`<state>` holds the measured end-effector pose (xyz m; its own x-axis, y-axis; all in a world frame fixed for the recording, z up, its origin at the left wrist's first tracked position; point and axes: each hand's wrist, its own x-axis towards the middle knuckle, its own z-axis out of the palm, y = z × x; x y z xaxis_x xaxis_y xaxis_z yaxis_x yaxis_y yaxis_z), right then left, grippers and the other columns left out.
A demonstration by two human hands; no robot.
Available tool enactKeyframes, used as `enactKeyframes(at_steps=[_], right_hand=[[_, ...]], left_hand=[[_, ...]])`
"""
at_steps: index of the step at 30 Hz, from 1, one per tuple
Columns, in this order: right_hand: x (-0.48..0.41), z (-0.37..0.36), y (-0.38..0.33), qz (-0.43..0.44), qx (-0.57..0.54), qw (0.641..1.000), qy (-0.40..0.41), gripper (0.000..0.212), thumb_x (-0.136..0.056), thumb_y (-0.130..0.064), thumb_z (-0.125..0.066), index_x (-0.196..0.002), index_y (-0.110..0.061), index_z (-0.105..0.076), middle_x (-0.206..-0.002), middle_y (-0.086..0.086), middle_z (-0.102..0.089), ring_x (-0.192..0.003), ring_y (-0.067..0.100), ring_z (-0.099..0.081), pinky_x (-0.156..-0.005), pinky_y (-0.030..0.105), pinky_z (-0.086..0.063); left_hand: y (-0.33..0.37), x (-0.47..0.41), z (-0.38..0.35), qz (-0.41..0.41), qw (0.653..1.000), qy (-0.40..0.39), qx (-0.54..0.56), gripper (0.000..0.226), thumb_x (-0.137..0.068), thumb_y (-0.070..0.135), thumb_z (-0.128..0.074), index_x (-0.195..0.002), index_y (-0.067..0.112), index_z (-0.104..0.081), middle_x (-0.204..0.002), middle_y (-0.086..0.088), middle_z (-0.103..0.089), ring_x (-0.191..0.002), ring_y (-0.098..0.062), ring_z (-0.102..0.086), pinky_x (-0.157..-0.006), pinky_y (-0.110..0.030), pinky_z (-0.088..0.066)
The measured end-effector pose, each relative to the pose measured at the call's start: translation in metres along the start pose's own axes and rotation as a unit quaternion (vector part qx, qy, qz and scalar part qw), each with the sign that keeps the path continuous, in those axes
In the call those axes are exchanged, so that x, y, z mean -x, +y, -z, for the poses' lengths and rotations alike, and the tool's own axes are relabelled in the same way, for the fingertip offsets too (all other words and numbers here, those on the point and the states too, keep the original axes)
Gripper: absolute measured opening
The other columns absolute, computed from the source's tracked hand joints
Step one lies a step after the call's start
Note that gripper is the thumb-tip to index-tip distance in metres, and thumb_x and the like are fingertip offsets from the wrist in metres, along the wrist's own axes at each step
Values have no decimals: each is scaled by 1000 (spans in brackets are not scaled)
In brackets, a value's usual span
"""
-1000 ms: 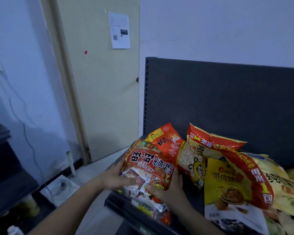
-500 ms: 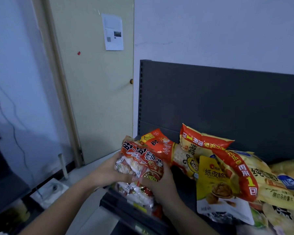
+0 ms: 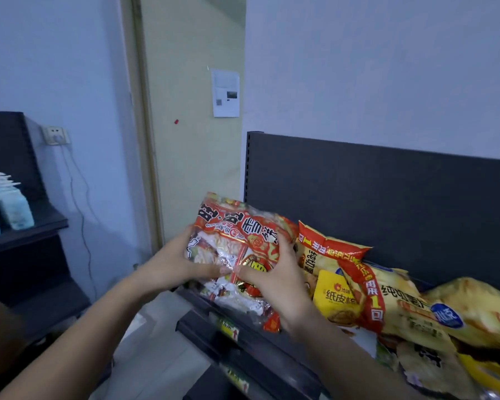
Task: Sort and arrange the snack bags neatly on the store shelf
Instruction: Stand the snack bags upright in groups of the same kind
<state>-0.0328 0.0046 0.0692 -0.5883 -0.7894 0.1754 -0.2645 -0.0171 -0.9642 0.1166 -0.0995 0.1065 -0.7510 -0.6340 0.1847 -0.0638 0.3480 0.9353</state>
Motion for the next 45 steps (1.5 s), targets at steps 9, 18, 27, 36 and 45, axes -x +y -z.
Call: enactKeyframes(at_steps=[9,18,27,36,45], right_hand=[[31,122,-4,13,195,976,94,106,-68,-43,-80,-149,-29,-14,-154,-8,-20,-133,13,-35,-108,34,-35],[120,244,2,-111,348,929,64,131,-62,-51,-81,-143,-40,22,-151,-2,34,-146,19,1,-115,28,-21],[266,354,-24,-199,377,867,258,117,-69,-21,-79,-149,-32,6,-157,1,5,-145,14,-7,-115,24,-20],[447,458,-59,-214,404,791,406,114,-62,-23,-79,-150,-28,-8,-152,-11,-5,-135,3,-20,-104,13,-24],[629,548,-42,-232,347,747,518,97,-71,-10,-76,-148,-28,-18,-150,-9,-17,-131,12,-36,-105,27,-38]], left_hand=[[15,-30,-95,-45,987,-154,19,91,-59,5,-86,-130,26,-32,-119,0,-62,-105,-12,-65,-80,-24,-54],[48,-67,-227,-115,962,-244,-47,80,-50,13,-92,-107,37,-42,-101,12,-63,-96,-6,-63,-79,-23,-52],[128,-21,-377,-201,844,-496,34,94,-58,7,-88,-127,37,-32,-103,16,-63,-83,16,-61,-64,-4,-47],[219,76,-559,-333,761,-554,57,93,-60,15,-88,-131,34,-33,-113,23,-58,-100,13,-55,-85,-7,-44],[277,213,-745,-359,692,-624,57,85,-64,15,-86,-125,37,-30,-119,17,-54,-113,-4,-53,-90,-12,-43]])
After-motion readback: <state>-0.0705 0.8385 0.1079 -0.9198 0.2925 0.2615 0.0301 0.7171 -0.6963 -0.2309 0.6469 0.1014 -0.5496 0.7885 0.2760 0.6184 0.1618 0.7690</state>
